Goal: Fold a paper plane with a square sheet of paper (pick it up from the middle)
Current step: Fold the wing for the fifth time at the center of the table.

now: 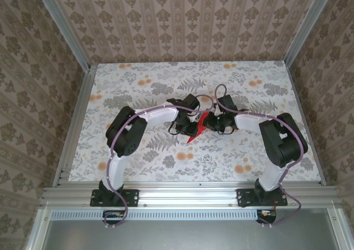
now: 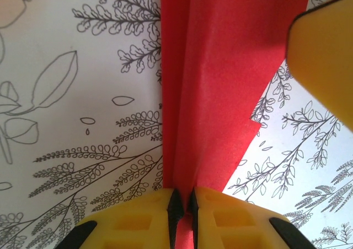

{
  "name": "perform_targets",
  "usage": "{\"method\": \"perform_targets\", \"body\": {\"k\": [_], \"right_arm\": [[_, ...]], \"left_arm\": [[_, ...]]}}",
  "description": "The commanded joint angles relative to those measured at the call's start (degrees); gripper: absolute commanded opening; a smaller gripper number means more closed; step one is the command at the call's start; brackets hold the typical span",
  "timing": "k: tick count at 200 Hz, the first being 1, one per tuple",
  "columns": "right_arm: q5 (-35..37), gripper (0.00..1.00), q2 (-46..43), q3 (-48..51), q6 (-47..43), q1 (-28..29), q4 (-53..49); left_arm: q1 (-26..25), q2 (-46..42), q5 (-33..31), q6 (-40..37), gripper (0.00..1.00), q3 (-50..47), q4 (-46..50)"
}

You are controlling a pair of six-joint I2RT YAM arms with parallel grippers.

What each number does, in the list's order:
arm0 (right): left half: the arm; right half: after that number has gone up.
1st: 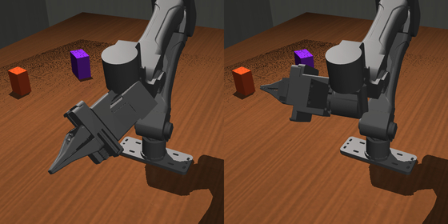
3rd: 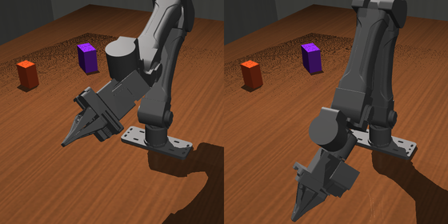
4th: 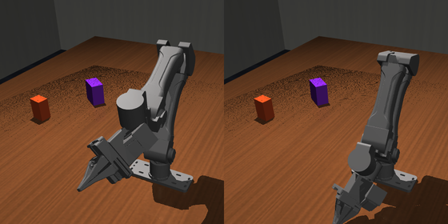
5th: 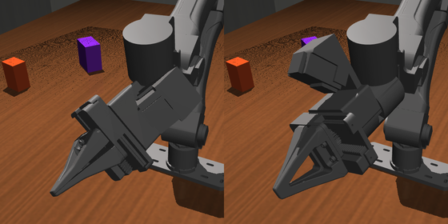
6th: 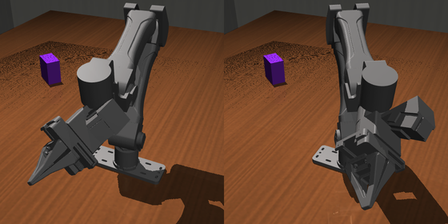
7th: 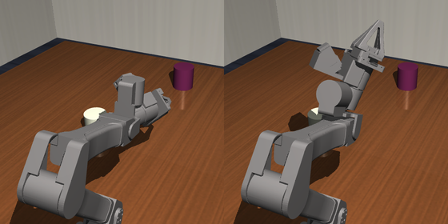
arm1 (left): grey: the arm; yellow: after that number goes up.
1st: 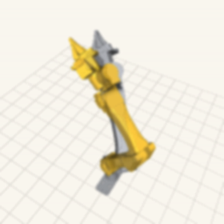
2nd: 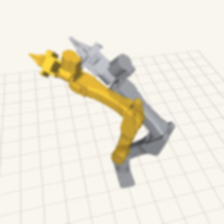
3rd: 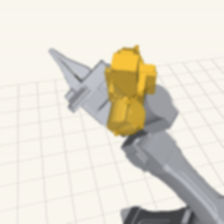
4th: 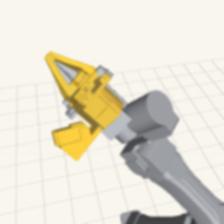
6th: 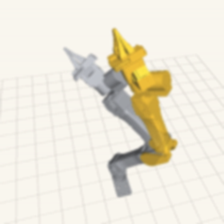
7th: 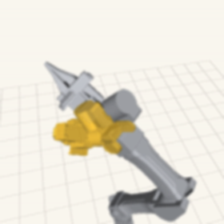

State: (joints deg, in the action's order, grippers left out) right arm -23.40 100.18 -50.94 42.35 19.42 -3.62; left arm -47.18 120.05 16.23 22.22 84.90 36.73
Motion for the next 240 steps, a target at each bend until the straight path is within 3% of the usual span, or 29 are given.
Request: {"method": "perform_targets", "body": {"k": [1,57,113,171,203,240], "right_arm": [[-1.5,0.11,2.5,-1.0,1.1,0.3,1.3],[0.1,0.11,5.2,-1.6,0.7,0.2,0.4],[5.7,0.11,6.0,-1.8,-2.0,0.3,-7.1],[9.3,0.11,7.7,-3.0,-3.9,0.2,-12.1],[9.5,0.11,8.3,-3.3,-4.3,0.2,-12.5],[9.5,0.10,9.0,-3.8,-4.5,0.2,-13.0]], "left_arm": [[-0.1,5.1,-4.9,-0.7,0.17,-1.9,5.5],[-0.1,5.2,-4.7,-0.7,0.17,-1.5,5.7],[0.7,1.6,-2.9,-0.6,0.19,-0.4,5.2],[4.5,-7.6,6.5,2.2,0.31,-2.8,-4.4],[5.9,-7.7,14.1,6.2,0.27,-7.5,-15.0],[6.0,-5.4,18.7,7.7,0.20,-9.0,-19.1]]}}
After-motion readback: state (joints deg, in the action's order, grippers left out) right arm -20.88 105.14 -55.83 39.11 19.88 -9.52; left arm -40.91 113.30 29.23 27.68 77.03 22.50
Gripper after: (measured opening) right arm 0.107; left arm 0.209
